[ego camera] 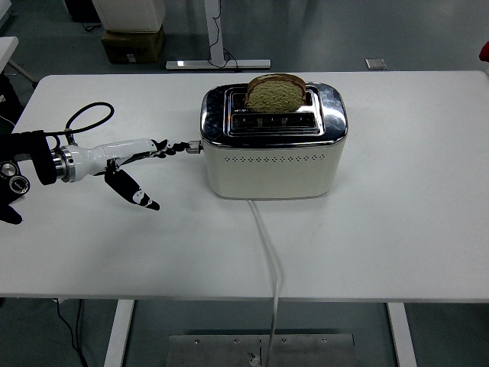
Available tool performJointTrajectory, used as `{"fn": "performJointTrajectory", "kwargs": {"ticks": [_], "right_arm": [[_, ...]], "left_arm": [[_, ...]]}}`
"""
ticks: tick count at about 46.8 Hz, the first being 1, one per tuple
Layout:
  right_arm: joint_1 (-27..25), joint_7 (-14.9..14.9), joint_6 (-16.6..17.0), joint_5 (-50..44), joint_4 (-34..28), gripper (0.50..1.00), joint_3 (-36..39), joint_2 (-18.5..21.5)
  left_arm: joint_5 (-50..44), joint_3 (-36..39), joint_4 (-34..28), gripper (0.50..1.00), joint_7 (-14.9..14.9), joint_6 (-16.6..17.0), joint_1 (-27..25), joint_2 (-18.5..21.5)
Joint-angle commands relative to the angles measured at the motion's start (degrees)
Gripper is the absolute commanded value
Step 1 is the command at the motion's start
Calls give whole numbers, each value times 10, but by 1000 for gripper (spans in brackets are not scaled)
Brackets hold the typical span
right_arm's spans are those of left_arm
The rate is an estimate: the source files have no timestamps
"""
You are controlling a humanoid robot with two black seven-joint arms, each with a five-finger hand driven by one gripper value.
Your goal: Press down toaster
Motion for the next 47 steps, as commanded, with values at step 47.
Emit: {"fn": "performJointTrajectory", "kwargs": {"ticks": [47], "right_arm": [[0, 0, 0, 0, 0, 998, 0, 0]], "left_arm": [[0, 3, 42, 1000, -1, 0, 14, -35]]}}
